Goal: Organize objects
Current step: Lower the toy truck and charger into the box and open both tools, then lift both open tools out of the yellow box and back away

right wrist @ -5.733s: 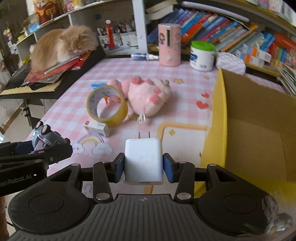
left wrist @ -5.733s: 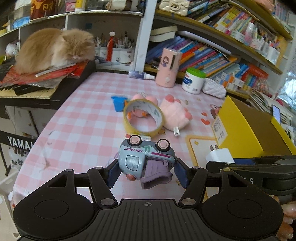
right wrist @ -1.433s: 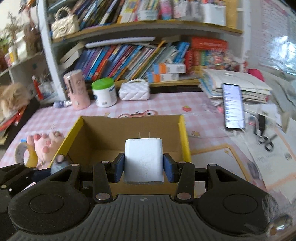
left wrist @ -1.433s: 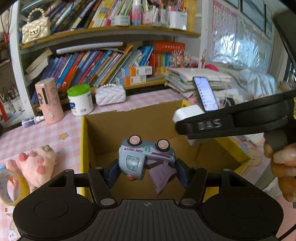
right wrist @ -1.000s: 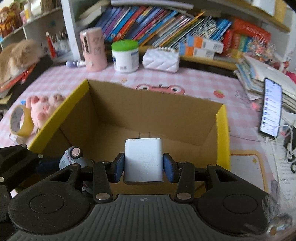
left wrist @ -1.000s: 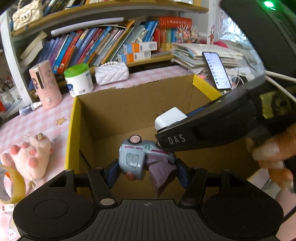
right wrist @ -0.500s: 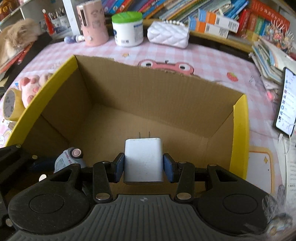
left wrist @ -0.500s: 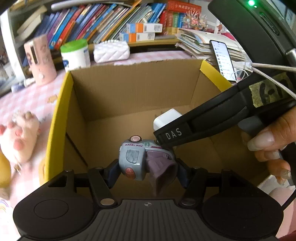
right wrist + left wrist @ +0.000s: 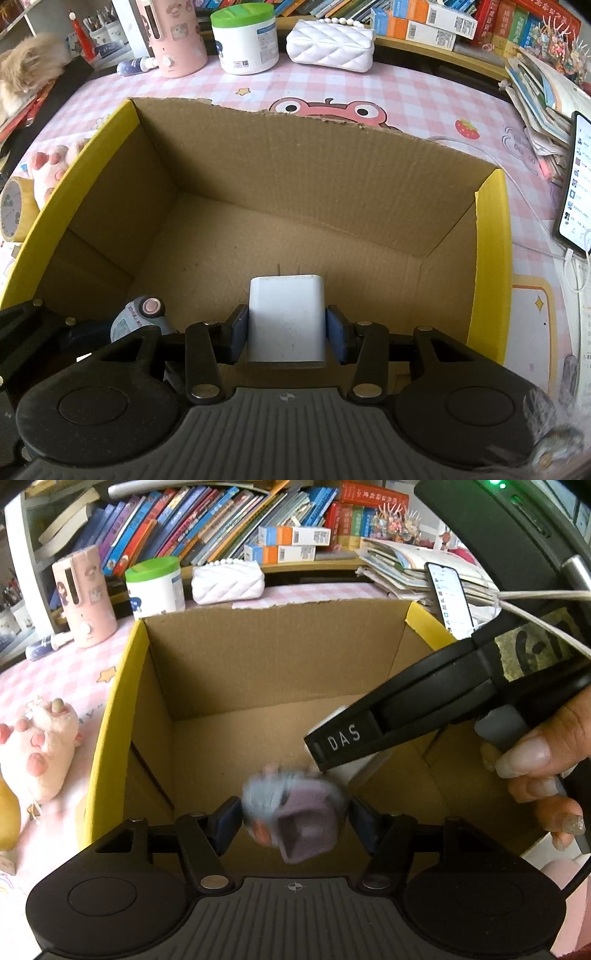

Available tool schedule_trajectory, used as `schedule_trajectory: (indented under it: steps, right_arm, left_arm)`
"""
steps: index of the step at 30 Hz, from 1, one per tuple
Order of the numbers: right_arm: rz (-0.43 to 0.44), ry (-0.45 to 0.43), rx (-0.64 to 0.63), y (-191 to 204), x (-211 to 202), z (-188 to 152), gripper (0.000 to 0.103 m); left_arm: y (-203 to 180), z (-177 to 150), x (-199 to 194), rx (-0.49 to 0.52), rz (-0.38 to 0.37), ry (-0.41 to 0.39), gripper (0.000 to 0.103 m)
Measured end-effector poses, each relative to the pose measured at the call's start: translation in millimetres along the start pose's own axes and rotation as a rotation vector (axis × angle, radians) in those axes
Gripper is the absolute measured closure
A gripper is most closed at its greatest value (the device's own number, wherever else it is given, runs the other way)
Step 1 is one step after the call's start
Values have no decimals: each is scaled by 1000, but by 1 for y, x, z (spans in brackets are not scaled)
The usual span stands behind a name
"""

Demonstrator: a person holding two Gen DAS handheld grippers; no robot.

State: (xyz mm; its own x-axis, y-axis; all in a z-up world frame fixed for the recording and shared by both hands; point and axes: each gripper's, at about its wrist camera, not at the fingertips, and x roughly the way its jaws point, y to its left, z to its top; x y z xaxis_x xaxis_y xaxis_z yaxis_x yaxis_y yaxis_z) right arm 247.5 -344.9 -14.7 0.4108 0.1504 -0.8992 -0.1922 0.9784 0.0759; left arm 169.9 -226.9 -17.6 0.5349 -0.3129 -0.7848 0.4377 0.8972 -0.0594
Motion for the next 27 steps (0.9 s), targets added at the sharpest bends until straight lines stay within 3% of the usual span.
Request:
schedule_trajectory:
  steps: [3, 9, 11, 13, 22, 27]
  right_arm:
    - [-7, -52, -5, 1, -8, -1, 53]
    - [-53, -166, -15, 5, -29, -11, 52]
    - [-56, -208, 9, 5, -40, -16, 52]
    - [-62, -258, 33, 5, -52, -20, 52]
    - [-156, -472, 196, 1, -112, -56, 45]
    - [-217, -526, 256, 1, -130, -82, 44]
  left_arm:
    - [0, 1, -4, 5, -5, -23, 35]
    - [-1, 2, -20, 13, -16, -80, 32]
    - [-2, 1, -27, 19, -23, -104, 28]
    - [-3, -1, -37, 23, -4, -141, 17]
    - [11, -15, -78, -35, 5, -268, 15]
    - [17, -28, -92, -58, 2, -293, 15]
